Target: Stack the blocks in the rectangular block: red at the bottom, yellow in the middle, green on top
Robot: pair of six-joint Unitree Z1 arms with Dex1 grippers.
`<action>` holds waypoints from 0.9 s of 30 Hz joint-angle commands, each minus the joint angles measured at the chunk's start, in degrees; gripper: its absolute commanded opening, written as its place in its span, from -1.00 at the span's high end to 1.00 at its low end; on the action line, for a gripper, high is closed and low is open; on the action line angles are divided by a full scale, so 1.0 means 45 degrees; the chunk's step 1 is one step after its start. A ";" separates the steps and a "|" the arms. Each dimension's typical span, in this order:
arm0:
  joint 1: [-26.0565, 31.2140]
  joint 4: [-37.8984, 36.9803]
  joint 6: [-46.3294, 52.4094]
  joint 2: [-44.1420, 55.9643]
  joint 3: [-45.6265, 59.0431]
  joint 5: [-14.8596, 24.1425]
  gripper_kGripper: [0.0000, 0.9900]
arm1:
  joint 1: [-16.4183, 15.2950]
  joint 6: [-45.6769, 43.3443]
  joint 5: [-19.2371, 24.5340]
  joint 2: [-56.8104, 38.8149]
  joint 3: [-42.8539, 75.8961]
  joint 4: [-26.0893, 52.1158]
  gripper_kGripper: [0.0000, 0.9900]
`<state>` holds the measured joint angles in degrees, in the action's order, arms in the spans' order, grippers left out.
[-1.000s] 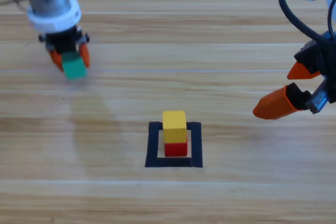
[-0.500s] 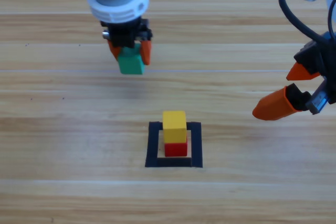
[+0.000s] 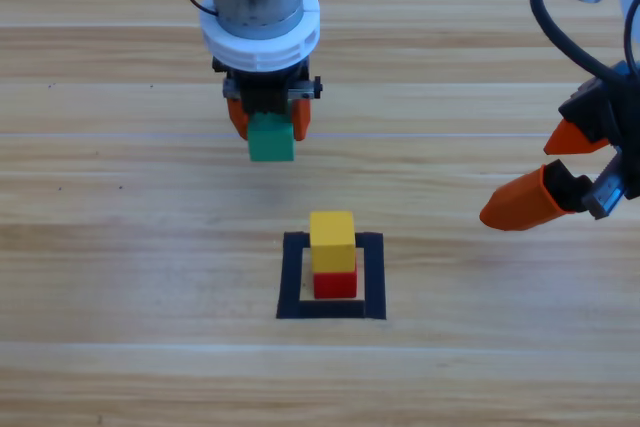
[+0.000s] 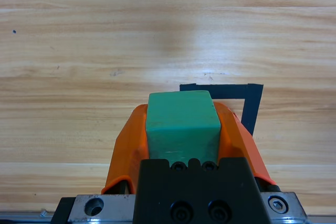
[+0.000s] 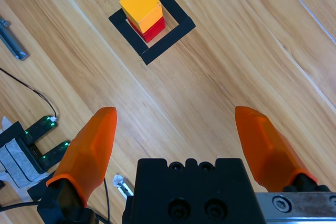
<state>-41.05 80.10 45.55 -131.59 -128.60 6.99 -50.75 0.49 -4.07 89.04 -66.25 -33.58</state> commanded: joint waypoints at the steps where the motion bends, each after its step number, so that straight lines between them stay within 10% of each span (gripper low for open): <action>1: -0.0488 0.0149 0.0425 -0.0152 0.0122 0.0049 1.00 | 0.0322 0.0066 -0.0130 0.0155 0.0289 0.0235 -1.00; 27: -0.1874 0.0149 0.1519 -0.0328 -0.0015 0.0029 1.00 | 0.0322 0.0066 -0.0169 0.0233 0.0250 0.0235 -1.00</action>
<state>-48.00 80.38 51.77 -131.59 -128.61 6.98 -50.75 0.50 -4.22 89.04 -66.25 -33.58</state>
